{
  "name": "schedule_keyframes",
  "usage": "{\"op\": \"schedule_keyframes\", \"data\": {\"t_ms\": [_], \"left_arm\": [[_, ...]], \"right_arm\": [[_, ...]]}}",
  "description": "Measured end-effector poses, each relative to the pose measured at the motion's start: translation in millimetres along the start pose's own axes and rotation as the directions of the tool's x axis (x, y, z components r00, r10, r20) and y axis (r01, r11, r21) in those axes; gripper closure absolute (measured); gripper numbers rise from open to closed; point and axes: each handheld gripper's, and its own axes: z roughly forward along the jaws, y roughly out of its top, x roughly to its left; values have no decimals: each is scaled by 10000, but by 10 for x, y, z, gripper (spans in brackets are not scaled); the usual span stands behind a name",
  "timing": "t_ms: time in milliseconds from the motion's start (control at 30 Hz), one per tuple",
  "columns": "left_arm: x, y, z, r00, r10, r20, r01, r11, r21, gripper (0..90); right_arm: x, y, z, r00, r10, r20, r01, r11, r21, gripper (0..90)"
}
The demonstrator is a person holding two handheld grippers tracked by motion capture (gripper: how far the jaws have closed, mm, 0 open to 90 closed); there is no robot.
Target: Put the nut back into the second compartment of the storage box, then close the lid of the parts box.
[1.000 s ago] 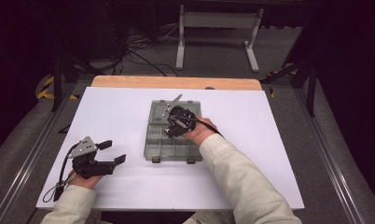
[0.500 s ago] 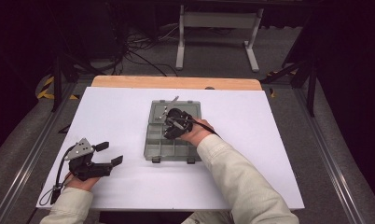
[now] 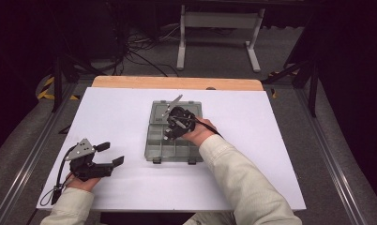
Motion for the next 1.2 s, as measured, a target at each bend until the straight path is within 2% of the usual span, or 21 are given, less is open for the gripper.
{"op": "schedule_keyframes", "data": {"t_ms": [167,333,500,600,900,1100,1133,1200], "left_arm": [[-2,22,28,10000,53,84,-53,10000,3,178],[4,62,68,9997,71,219,-70,10000,-31,180],[12,132,83,9995,144,278,-140,9998,-167,182],[28,157,74,9997,-34,259,40,9997,-236,182],[99,226,37,9996,-103,261,109,9996,-256,190],[108,291,40,9985,-180,515,199,9991,-375,175],[104,306,46,9968,-136,793,158,9995,-279,175],[88,323,60,9970,-86,765,104,9997,-230,170]], "right_arm": [[47,25,-132,10000,22,73,-19,9988,-480,462],[113,38,-276,9998,-108,165,120,9975,-698,388],[163,-16,-475,9992,99,399,-50,9927,-1207,329],[173,-82,-579,9986,219,482,-150,9900,-1405,316],[220,-259,-829,9957,493,786,-337,9813,-1893,284],[259,-372,-930,9934,623,958,-419,9786,-2017,278],[265,-389,-944,9929,646,995,-432,9780,-2042,277],[280,-448,-997,9916,726,1074,-474,9740,-2213,274]]}}
